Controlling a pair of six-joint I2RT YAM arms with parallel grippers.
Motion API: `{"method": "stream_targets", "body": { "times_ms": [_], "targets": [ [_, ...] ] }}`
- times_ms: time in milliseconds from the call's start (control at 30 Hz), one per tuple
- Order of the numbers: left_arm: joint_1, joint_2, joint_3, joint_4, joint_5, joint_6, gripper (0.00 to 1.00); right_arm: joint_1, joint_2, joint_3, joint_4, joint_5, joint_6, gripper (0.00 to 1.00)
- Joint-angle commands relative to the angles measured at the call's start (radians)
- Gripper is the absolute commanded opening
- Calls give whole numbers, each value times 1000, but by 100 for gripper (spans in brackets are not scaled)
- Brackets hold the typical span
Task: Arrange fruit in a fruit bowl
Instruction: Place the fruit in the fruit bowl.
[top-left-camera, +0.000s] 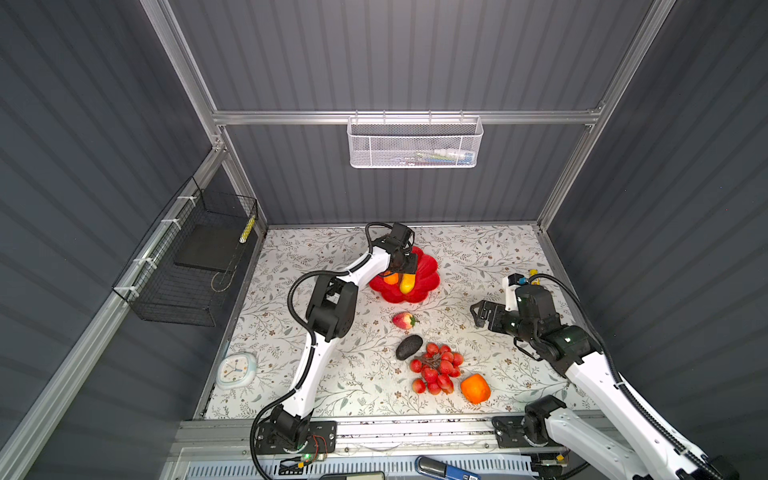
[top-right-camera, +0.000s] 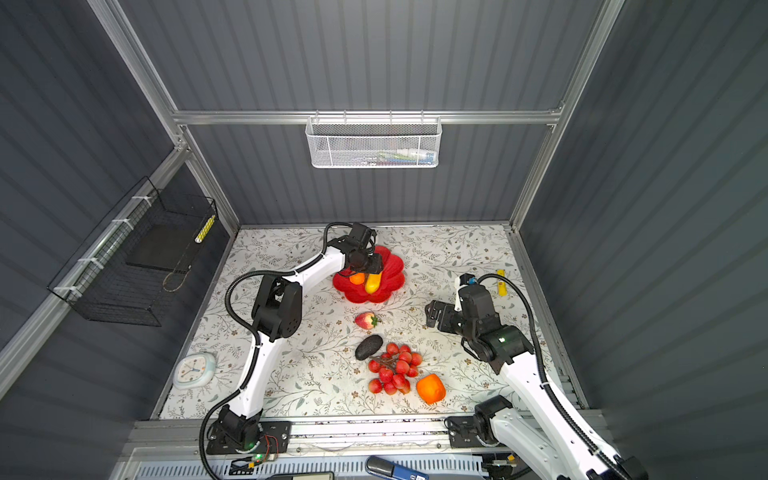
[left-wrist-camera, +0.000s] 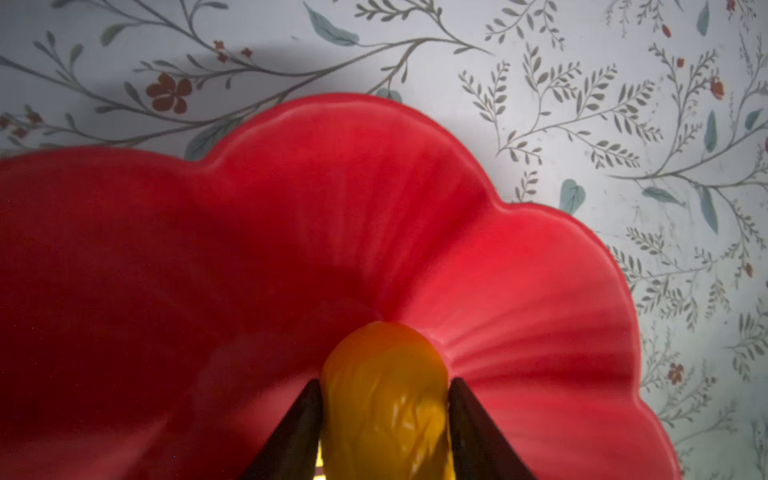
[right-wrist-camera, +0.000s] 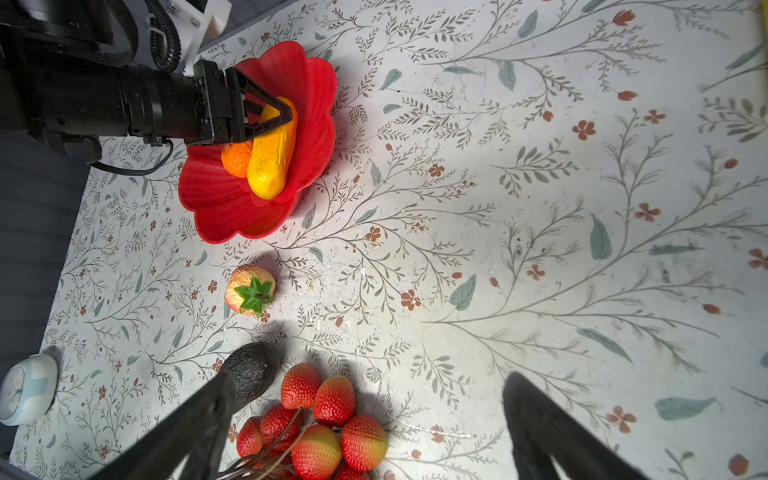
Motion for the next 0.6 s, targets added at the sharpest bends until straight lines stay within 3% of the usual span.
{"method": "stream_targets", "body": {
  "times_ms": [0, 100, 300, 433, 567],
  "targets": [
    [3, -14, 4, -30, 18, -20, 68, 32, 40, 14, 17, 21, -9, 99],
    [4, -95, -38, 28, 13, -31, 82, 70, 107, 48, 57, 15, -20, 99],
    [6, -350, -140, 176, -43, -38, 94, 181, 302, 149, 132, -14, -45, 99],
    [6, -595, -366, 365, -182, -34, 99, 264, 435, 214, 200, -25, -54, 99],
    [7, -853, -684, 503, -371, -46, 100, 336, 582, 300, 211, -22, -62, 98]
  ]
}}
